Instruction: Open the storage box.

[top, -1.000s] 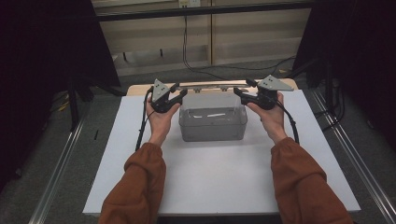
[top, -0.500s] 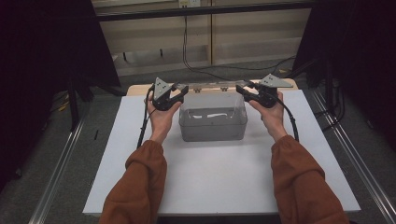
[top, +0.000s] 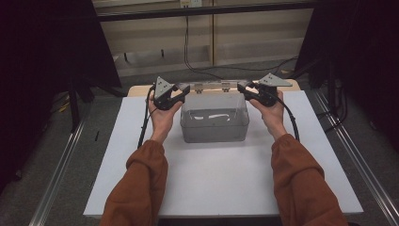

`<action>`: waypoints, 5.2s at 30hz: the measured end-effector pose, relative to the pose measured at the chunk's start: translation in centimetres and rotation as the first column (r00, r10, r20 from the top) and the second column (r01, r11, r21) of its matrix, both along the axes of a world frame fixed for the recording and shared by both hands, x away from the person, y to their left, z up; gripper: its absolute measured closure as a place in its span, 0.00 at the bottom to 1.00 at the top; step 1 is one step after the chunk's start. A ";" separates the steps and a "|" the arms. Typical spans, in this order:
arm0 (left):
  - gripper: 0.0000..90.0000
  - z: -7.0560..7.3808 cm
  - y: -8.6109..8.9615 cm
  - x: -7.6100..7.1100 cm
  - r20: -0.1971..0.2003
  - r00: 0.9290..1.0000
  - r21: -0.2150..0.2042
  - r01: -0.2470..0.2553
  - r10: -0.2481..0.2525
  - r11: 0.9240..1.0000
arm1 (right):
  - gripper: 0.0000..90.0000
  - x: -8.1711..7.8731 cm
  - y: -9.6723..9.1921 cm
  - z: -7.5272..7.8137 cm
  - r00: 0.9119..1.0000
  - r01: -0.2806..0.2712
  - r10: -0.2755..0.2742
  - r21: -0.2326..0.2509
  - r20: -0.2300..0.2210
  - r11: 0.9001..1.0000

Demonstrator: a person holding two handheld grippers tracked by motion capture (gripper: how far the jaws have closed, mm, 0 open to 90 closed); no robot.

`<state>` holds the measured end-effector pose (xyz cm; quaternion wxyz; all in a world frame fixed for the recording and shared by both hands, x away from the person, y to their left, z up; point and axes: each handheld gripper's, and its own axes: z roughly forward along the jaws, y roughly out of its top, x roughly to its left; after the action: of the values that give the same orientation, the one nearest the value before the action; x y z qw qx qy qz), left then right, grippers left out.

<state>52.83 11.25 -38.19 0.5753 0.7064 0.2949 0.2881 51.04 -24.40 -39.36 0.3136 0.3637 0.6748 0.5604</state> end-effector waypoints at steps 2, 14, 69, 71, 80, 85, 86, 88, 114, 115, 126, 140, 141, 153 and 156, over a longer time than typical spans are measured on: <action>0.64 -0.1 -0.1 0.1 -0.002 1.000 -0.011 0.000 0.000 1.000 | 0.67 0.2 0.1 0.0 1.000 0.000 0.000 -0.007 0.005 1.000; 0.58 -1.1 0.0 1.6 -0.038 0.999 0.012 -0.035 0.035 0.999 | 0.70 0.7 0.0 0.3 1.000 -0.001 0.001 -0.010 0.001 1.000; 0.82 -2.1 -0.1 4.5 -0.126 0.991 0.044 -0.043 0.048 0.998 | 0.81 3.6 -0.3 -1.8 0.996 0.053 -0.049 0.039 -0.080 0.998; 0.83 -2.1 0.0 4.6 -0.131 0.990 0.049 -0.041 0.048 0.998 | 0.83 3.7 -0.3 -1.8 0.995 0.056 -0.052 0.042 -0.083 0.998; 0.86 -2.1 0.2 5.3 -0.184 0.982 0.011 -0.043 0.045 0.999 | 0.86 4.2 -0.5 -1.8 0.993 0.059 -0.053 0.055 -0.110 0.997; 0.83 -2.1 -0.1 5.4 -0.196 0.979 0.005 -0.050 0.050 0.999 | 0.86 4.4 -0.4 -1.8 0.991 0.074 -0.067 0.063 -0.114 0.995; 0.83 -2.0 -0.1 5.5 -0.198 0.979 0.008 -0.050 0.050 0.999 | 0.86 4.4 -0.4 -1.8 0.991 0.075 -0.066 0.066 -0.118 0.995; 0.83 -2.0 -0.2 5.5 -0.204 0.978 0.000 -0.053 0.052 0.999 | 0.86 4.5 -0.5 -1.8 0.990 0.070 -0.059 0.077 -0.131 0.995; 0.73 -1.3 -0.8 6.8 -0.342 0.936 0.017 -0.076 0.077 0.997 | 0.80 5.9 -0.3 -1.1 0.960 0.103 -0.067 0.120 -0.273 0.987; 0.72 -1.3 -0.8 6.9 -0.346 0.935 0.016 -0.076 0.077 0.997 | 0.80 6.0 -0.3 -1.1 0.959 0.105 -0.068 0.122 -0.276 0.987; 0.71 -0.9 -1.2 7.2 -0.404 0.908 0.028 -0.106 0.108 0.994 | 0.78 6.2 -0.1 -1.1 0.944 0.135 -0.082 0.149 -0.319 0.980; 0.64 -1.1 -1.4 7.6 -0.462 0.878 0.010 -0.133 0.122 0.991 | 0.77 6.6 -0.2 -1.6 0.911 0.179 -0.075 0.225 -0.405 0.958; 0.64 -1.1 -1.4 7.6 -0.462 0.879 0.005 -0.132 0.120 0.991 | 0.77 6.6 -0.2 -1.6 0.910 0.181 -0.076 0.226 -0.407 0.957; 0.60 -1.3 -1.4 7.7 -0.474 0.871 0.018 -0.137 0.129 0.990 | 0.74 7.0 -0.4 -2.1 0.889 0.191 -0.051 0.266 -0.455 0.945; 0.60 -1.3 -1.4 7.8 -0.478 0.869 0.012 -0.138 0.127 0.990 | 0.74 7.0 -0.4 -2.2 0.887 0.195 -0.050 0.274 -0.460 0.942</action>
<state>60.60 9.82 -39.51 0.4715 0.7273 0.4785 0.1406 58.05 -24.79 -41.54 0.1240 0.5696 0.6068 0.5403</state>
